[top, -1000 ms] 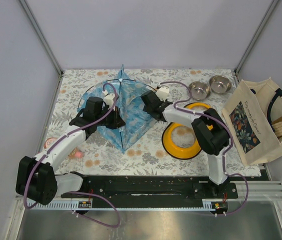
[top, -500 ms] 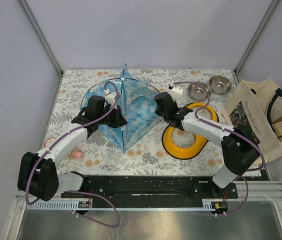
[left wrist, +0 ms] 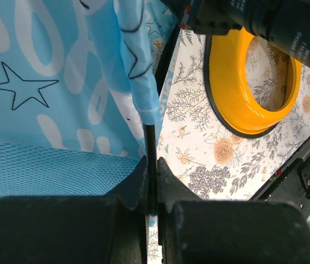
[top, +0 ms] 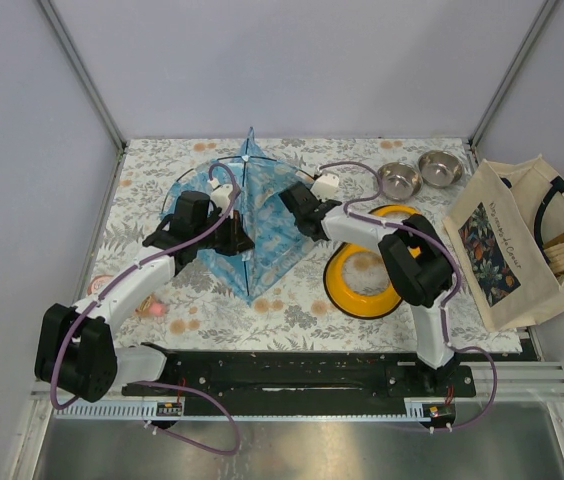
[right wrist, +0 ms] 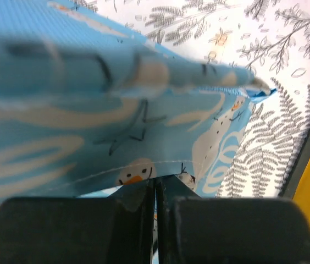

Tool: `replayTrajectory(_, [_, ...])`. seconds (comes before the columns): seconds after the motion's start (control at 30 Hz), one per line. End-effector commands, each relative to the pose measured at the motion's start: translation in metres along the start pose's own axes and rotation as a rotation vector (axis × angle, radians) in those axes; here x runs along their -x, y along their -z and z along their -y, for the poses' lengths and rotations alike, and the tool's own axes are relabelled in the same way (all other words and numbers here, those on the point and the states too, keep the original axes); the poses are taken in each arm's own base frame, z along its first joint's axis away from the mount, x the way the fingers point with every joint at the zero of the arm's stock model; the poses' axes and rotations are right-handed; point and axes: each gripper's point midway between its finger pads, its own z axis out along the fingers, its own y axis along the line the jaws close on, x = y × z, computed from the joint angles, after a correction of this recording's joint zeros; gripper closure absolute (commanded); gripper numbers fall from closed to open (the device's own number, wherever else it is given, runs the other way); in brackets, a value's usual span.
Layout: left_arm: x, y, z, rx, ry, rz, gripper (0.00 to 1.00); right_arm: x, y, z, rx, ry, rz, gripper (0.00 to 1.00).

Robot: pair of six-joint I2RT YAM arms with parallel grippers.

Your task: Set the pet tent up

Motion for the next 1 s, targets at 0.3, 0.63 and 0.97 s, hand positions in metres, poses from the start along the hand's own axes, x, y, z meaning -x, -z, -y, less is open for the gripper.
replayTrajectory(0.3, [-0.006,-0.002,-0.004,0.0,0.094,-0.048,1.0,0.008,-0.015,0.015,-0.225,-0.004,-0.05,0.9])
replayTrajectory(0.63, [0.032,0.012,-0.023,0.058,0.157,0.069,1.0,0.033,0.049,-0.033,0.18,-0.042,-0.118,0.39])
replayTrajectory(0.97, [0.082,0.093,-0.031,0.294,-0.138,0.37,1.0,0.074,0.142,0.006,0.32,-0.052,-0.084,0.25])
